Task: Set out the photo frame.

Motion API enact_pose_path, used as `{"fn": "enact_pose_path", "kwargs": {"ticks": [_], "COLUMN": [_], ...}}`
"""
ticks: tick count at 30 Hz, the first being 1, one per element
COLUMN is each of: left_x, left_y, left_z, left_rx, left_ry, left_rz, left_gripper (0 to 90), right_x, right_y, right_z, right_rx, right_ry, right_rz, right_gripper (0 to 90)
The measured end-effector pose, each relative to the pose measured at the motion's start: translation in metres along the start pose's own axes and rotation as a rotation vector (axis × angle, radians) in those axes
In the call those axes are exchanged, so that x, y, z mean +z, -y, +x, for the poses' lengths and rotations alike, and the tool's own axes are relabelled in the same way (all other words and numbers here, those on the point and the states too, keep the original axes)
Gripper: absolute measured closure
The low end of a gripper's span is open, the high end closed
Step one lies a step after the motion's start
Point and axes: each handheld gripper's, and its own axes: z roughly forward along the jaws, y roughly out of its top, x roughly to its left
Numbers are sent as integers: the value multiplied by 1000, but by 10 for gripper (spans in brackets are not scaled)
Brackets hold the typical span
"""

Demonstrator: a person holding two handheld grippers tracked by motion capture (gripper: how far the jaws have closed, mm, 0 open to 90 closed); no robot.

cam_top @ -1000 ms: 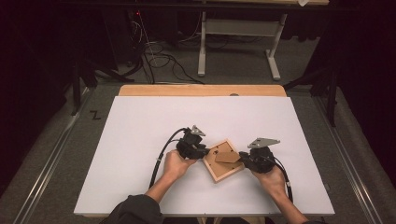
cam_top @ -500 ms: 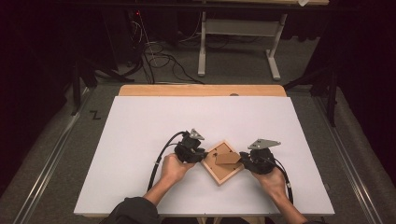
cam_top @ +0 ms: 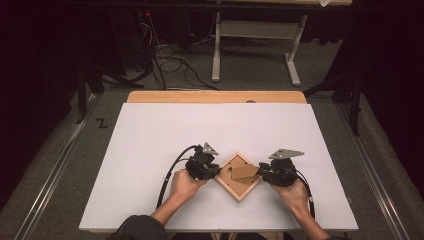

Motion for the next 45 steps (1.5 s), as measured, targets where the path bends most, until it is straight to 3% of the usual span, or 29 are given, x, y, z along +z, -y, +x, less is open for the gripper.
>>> {"fn": "enact_pose_path", "kwargs": {"ticks": [4, 13, 17, 18, 20, 34, 45], "left_x": [-1, -1, 1, 1, 0, -9, -10], "left_y": [2, 2, 2, 2, 2, 5, 12], "left_z": [-3, -1, 1, -1, -2, -3, -5], "left_rx": [20, 18, 3, 11, 17, 48, 88], "left_ry": [-5, 1, 5, -8, 11, 36, 55], "left_rz": [2, -5, -10, -10, -15, -56, -22], "left_gripper": [790, 684, 651, 636, 613, 496, 417], "right_x": [1, 0, 1, 1, 1, 2, 2], "right_y": [1, 2, 1, 1, 1, 1, 0], "right_z": [2, 1, 0, 0, -1, -5, -8], "right_rx": [-26, -49, -40, -41, -41, -29, -14], "right_ry": [-17, -21, -28, -28, -29, -40, -51], "right_rz": [-11, -18, -19, -19, -18, -21, -13], "right_gripper": [809, 819, 820, 820, 821, 824, 825]}}
